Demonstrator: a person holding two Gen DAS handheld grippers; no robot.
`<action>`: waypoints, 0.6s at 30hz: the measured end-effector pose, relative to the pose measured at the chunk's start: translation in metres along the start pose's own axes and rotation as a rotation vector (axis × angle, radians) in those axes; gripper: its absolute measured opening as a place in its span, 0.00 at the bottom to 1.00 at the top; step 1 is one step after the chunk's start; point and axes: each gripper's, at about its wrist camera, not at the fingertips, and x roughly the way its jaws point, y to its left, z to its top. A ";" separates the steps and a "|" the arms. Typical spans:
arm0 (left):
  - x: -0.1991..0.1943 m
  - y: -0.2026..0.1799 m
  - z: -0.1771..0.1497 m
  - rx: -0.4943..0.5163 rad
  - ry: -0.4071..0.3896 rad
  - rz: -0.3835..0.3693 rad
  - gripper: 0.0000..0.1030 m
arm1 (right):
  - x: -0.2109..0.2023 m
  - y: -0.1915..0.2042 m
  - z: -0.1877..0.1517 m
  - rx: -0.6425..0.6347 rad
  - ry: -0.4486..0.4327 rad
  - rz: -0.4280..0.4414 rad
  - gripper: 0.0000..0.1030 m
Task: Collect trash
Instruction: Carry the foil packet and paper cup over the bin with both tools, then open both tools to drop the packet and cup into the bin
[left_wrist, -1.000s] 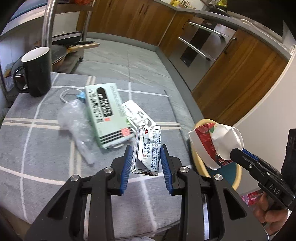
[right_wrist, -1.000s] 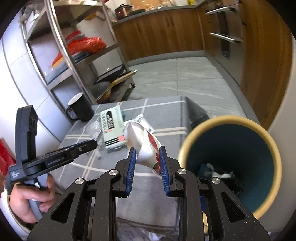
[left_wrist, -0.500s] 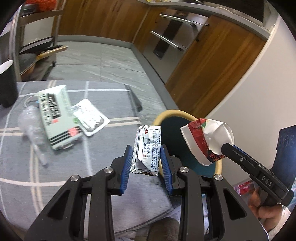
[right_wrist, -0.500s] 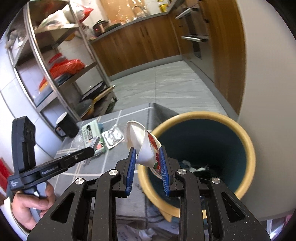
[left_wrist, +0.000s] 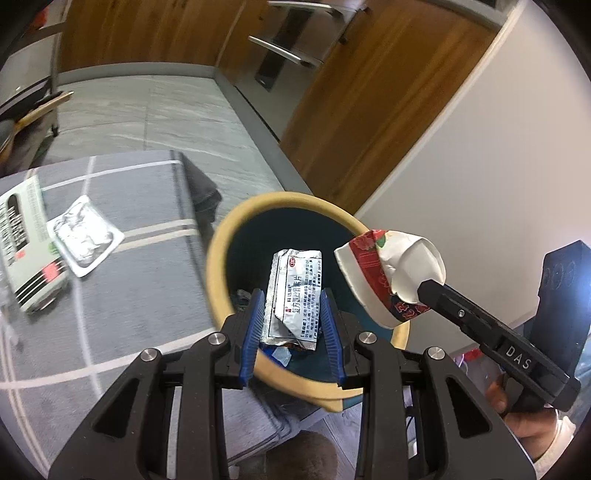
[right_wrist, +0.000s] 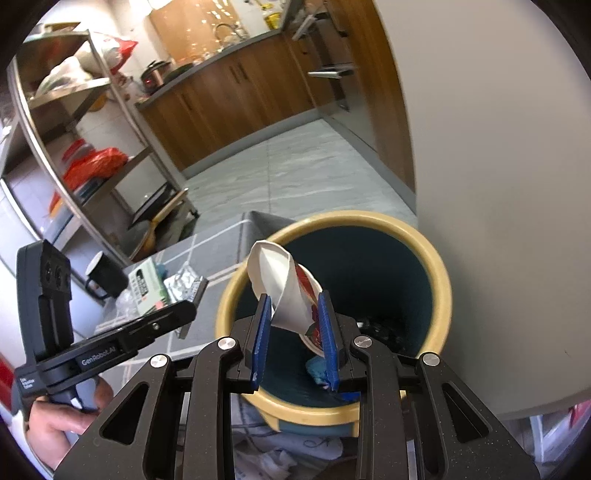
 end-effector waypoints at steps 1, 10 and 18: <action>0.006 -0.004 0.001 0.013 0.010 -0.004 0.30 | 0.001 -0.003 -0.001 0.008 0.004 -0.005 0.27; 0.043 -0.016 -0.007 0.056 0.098 0.009 0.30 | 0.015 -0.015 -0.007 0.041 0.049 -0.029 0.27; 0.047 -0.010 -0.010 0.066 0.107 0.039 0.43 | 0.026 -0.021 -0.012 0.066 0.093 -0.048 0.28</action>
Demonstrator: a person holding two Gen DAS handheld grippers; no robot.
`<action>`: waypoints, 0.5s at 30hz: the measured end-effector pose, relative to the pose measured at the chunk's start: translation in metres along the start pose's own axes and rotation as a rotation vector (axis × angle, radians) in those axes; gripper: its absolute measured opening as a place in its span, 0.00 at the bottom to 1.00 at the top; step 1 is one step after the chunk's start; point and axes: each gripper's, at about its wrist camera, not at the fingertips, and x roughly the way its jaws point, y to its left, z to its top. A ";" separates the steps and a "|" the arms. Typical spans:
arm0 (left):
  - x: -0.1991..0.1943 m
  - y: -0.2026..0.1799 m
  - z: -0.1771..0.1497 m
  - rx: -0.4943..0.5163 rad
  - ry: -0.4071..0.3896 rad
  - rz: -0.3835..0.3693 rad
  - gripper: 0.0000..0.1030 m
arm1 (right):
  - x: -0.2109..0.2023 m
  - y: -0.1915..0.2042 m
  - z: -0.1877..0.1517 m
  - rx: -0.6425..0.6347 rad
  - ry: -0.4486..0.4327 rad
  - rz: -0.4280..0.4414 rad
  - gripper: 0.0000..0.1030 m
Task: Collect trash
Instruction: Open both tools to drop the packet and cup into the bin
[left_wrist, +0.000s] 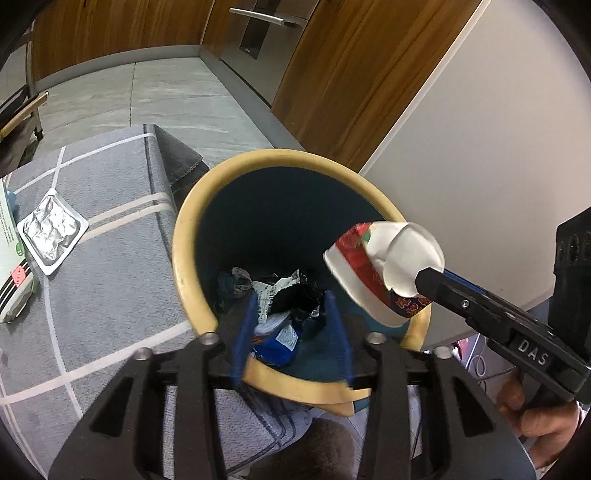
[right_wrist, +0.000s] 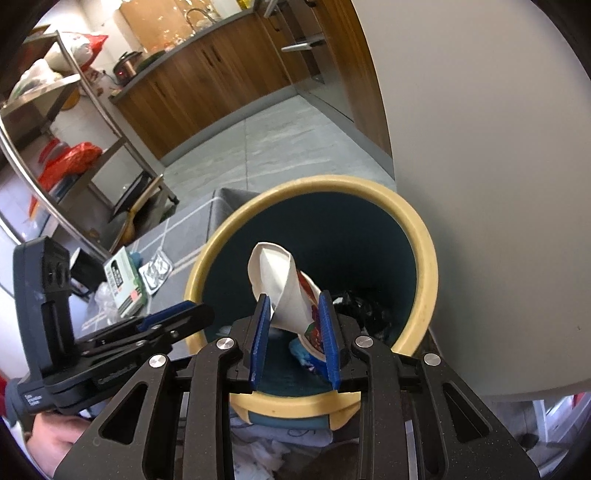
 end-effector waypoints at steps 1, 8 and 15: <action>-0.002 0.001 0.000 0.000 -0.006 0.003 0.49 | 0.001 -0.001 0.000 0.004 0.003 0.000 0.28; -0.021 0.011 0.001 -0.004 -0.057 0.017 0.63 | 0.003 0.001 0.001 0.007 0.002 -0.014 0.45; -0.048 0.022 -0.003 0.003 -0.097 0.034 0.84 | -0.004 0.015 0.005 -0.035 -0.038 -0.050 0.75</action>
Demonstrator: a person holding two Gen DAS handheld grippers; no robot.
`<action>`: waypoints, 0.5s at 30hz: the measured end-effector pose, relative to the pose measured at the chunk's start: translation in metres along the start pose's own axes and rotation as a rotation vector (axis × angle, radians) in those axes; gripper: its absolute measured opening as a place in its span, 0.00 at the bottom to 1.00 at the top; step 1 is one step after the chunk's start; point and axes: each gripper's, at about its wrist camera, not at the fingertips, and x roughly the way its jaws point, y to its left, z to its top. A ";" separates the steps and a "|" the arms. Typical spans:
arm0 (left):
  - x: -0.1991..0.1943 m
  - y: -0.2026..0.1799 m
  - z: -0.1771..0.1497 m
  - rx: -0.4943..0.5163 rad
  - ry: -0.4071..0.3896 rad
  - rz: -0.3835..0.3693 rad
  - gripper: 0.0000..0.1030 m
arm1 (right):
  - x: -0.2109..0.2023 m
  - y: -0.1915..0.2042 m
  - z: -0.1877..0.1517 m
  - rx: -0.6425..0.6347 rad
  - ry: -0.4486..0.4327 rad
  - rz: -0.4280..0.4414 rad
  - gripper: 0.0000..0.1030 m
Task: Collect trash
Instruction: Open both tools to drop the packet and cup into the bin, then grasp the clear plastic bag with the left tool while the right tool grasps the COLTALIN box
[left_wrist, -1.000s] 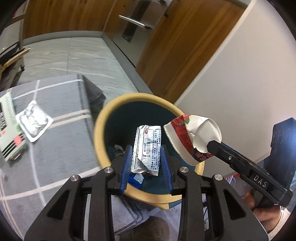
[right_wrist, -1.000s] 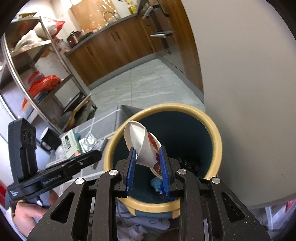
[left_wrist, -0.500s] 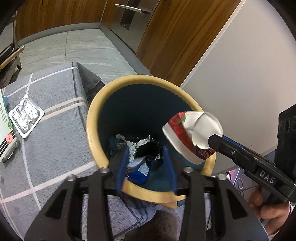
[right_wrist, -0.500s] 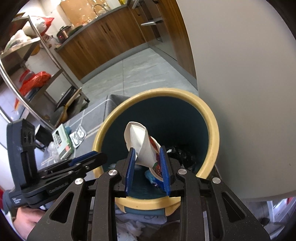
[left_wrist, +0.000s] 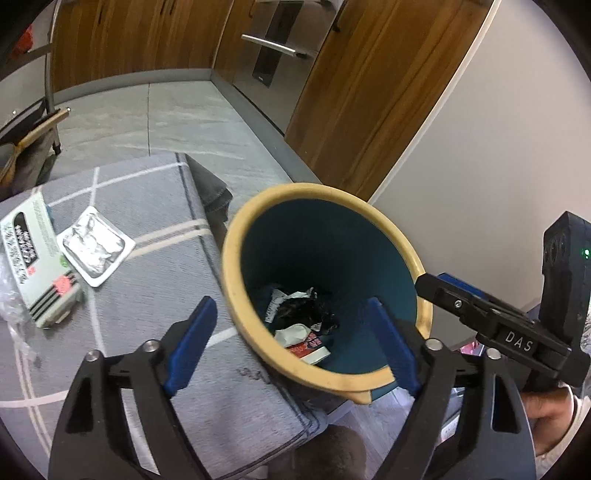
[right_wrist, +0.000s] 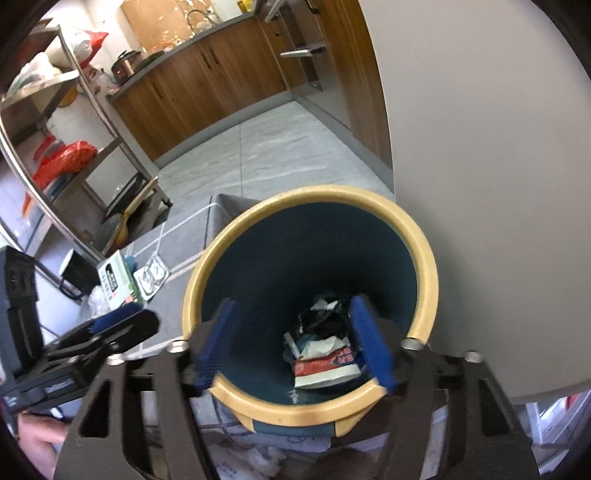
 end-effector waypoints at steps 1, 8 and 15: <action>-0.003 0.001 0.000 0.002 -0.006 0.006 0.85 | -0.001 0.003 0.001 -0.009 -0.009 -0.015 0.80; -0.029 0.017 -0.002 0.021 -0.043 0.050 0.91 | -0.002 0.012 0.002 -0.034 0.003 -0.078 0.93; -0.060 0.056 -0.006 -0.005 -0.054 0.119 0.91 | -0.008 0.020 0.002 -0.069 -0.002 -0.086 0.94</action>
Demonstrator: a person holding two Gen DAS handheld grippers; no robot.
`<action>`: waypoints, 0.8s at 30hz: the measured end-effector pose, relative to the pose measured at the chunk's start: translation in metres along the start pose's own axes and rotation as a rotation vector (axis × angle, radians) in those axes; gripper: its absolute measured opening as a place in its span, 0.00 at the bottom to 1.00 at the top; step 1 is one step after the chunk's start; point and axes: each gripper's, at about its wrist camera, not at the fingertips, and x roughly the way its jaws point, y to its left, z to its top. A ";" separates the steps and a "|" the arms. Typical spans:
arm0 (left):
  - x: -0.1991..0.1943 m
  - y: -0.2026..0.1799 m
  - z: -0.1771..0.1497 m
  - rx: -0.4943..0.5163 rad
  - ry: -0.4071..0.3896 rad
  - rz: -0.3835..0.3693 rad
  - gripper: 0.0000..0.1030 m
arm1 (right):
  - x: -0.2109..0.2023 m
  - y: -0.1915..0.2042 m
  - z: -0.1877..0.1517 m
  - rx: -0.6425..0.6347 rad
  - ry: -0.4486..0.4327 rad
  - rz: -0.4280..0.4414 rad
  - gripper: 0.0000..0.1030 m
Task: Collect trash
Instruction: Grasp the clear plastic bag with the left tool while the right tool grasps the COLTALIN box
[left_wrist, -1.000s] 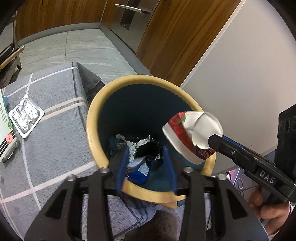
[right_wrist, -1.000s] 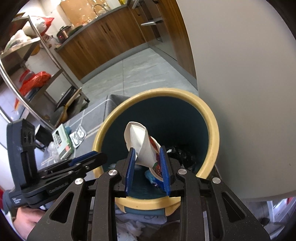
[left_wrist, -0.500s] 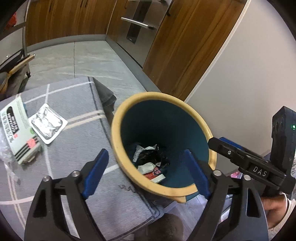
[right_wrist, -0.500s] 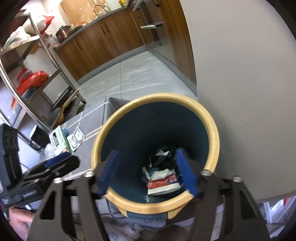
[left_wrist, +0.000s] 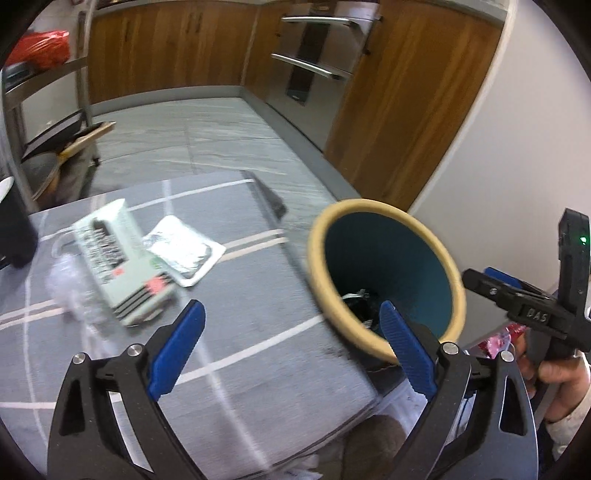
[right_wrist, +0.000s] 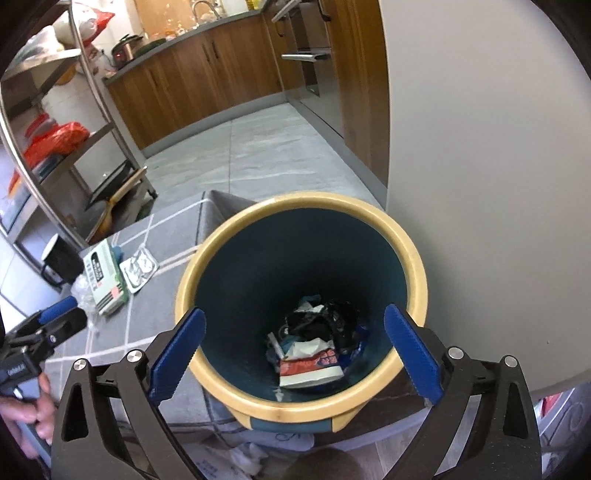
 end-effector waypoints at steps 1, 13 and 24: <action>-0.004 0.008 0.000 -0.010 -0.003 0.013 0.91 | 0.000 0.001 0.000 -0.003 0.000 0.000 0.95; -0.038 0.105 -0.015 -0.151 -0.021 0.165 0.93 | 0.004 0.033 0.003 -0.035 0.035 0.043 0.95; -0.032 0.180 -0.011 -0.325 -0.002 0.209 0.88 | 0.009 0.084 0.005 -0.149 0.038 0.117 0.95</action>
